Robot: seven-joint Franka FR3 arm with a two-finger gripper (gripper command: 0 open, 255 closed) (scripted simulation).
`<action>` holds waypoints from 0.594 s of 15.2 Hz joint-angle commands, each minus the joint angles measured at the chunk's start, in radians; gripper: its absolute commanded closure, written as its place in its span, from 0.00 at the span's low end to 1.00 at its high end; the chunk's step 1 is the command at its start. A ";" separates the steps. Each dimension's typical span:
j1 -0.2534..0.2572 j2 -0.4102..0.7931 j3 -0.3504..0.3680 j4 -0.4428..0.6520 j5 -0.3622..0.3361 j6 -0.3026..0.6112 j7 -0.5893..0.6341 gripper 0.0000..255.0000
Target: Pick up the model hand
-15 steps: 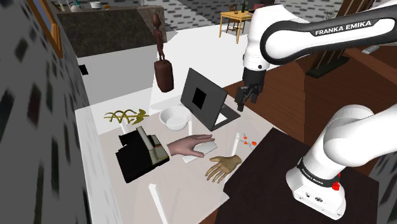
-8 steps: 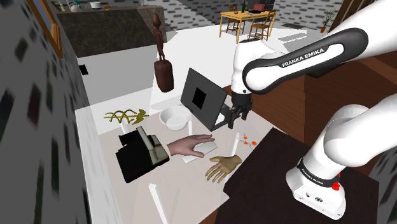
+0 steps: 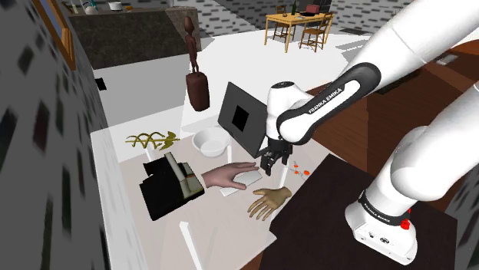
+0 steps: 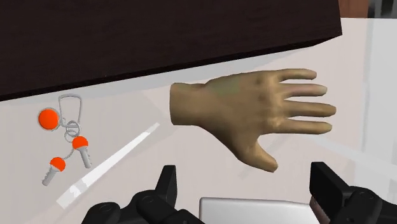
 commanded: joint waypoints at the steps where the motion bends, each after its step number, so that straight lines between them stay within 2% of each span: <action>1: -0.009 0.103 0.008 0.009 -0.022 0.085 0.021 0.00; 7: 0.008 0.399 -0.007 0.075 -0.137 0.283 0.140 0.00; 9: 0.017 0.434 -0.019 0.083 -0.150 0.307 0.150 0.00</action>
